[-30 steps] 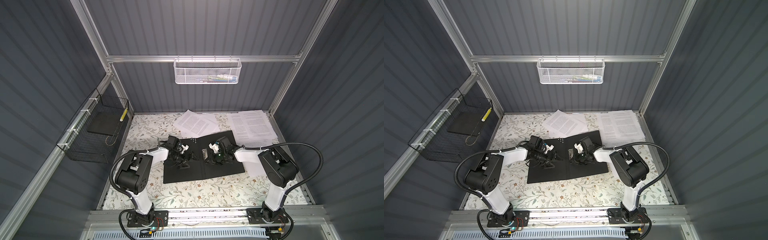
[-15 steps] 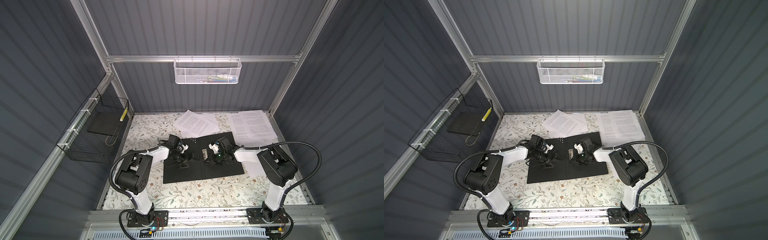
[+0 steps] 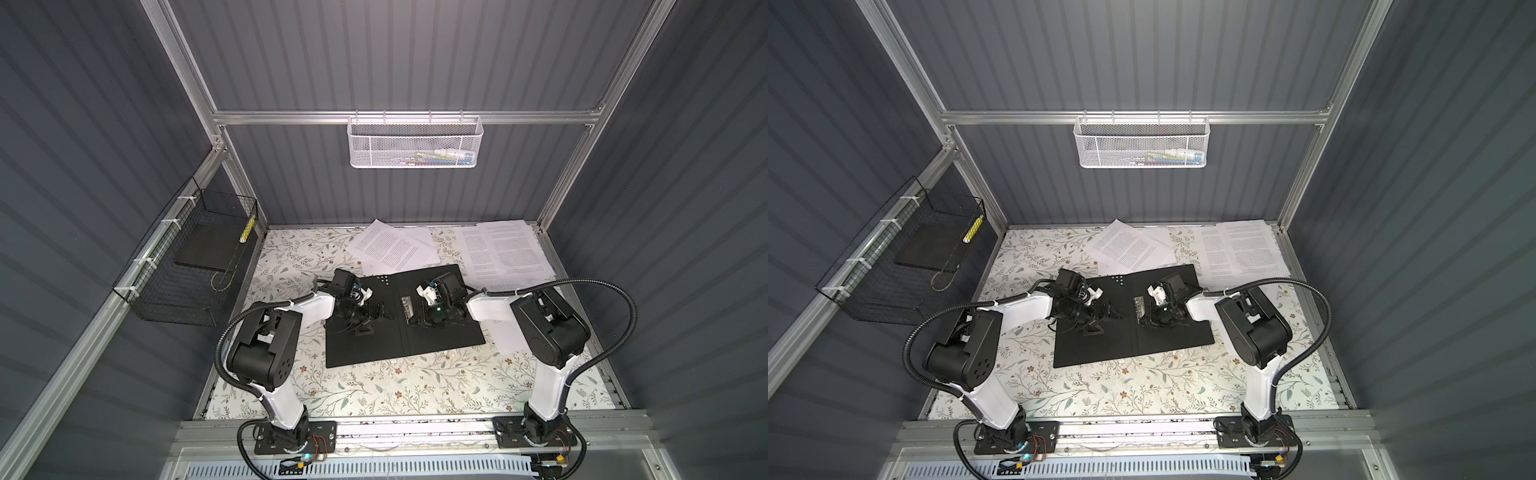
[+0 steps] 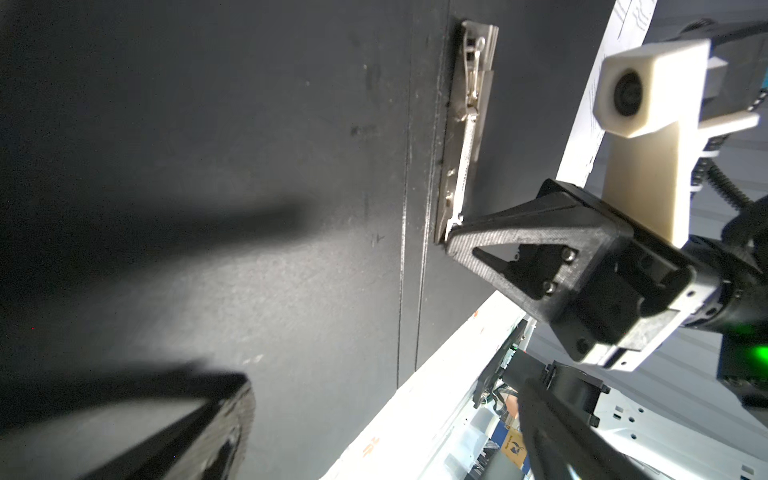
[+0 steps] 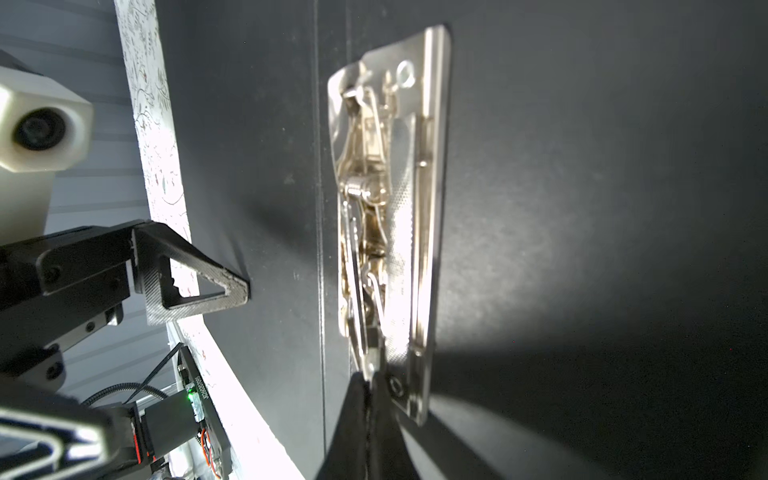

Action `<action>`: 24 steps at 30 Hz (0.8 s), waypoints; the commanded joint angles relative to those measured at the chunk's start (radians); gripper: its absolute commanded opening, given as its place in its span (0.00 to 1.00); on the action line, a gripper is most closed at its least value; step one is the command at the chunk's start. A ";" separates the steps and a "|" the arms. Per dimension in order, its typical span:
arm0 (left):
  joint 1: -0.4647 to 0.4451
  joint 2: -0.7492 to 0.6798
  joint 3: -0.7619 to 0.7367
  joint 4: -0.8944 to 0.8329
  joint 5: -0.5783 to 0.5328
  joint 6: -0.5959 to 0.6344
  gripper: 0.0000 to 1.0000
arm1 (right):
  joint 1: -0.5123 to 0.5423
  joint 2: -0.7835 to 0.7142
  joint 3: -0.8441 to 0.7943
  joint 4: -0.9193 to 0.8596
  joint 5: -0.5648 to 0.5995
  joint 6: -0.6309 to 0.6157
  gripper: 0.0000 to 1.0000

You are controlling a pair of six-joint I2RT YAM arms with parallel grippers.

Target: Put the files into the folder

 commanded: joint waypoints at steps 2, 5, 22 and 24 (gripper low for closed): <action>0.034 0.051 -0.069 -0.133 -0.242 0.030 1.00 | -0.048 -0.012 -0.049 -0.190 0.110 -0.011 0.00; 0.036 0.055 -0.059 -0.134 -0.234 0.031 1.00 | -0.043 -0.096 -0.002 -0.130 -0.040 0.003 0.07; 0.034 0.027 -0.044 -0.101 -0.119 0.037 1.00 | 0.014 -0.289 -0.096 -0.168 0.081 0.057 0.42; 0.034 0.018 -0.034 -0.101 -0.075 0.043 1.00 | 0.017 -0.307 -0.113 -0.179 0.116 0.072 0.50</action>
